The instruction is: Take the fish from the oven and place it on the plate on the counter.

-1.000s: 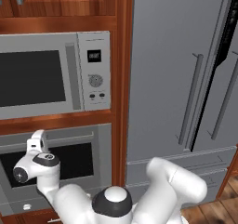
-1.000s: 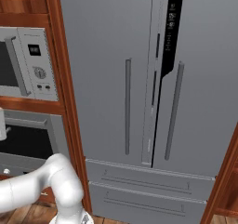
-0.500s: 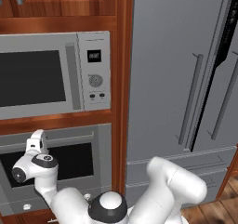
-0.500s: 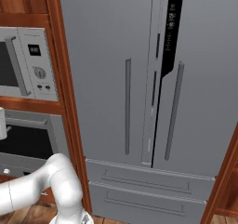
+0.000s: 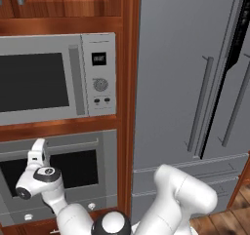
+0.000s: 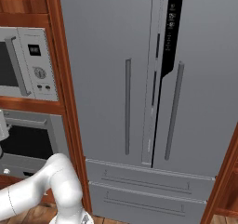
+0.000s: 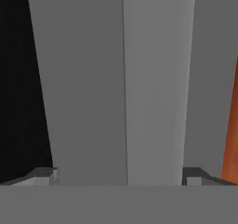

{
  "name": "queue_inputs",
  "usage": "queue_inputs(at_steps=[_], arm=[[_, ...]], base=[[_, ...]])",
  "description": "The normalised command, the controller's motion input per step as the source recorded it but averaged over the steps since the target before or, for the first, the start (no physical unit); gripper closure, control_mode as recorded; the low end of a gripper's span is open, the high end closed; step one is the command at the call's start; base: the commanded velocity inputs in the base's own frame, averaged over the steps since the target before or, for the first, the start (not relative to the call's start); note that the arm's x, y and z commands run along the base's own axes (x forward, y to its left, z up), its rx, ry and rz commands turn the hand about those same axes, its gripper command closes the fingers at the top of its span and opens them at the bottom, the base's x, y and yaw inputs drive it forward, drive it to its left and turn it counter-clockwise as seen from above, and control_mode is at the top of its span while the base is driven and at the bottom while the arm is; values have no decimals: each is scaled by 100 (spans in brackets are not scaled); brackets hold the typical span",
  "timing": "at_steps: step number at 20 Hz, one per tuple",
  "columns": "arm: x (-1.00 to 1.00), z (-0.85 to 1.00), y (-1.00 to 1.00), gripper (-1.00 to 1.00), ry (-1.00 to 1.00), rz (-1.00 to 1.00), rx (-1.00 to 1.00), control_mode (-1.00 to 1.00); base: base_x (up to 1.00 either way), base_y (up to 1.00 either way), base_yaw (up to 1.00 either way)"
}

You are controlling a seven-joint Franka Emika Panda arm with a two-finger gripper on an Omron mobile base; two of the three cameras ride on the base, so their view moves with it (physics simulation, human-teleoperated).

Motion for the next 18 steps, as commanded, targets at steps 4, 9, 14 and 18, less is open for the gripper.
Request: queue_inputs(at_steps=[4, 9, 14, 18], arm=[[26, 0, 3, 100, 0, 3, 0, -100], [12, 0, 3, 100, 0, 0, 0, -100], [1, -10, 18, 100, 4, 0, -3, -100], [-1, -43, 21, 100, 17, 0, -5, -100]], base=[[0, 0, 0], [0, 0, 0], [0, 0, 0], [0, 0, 0]])
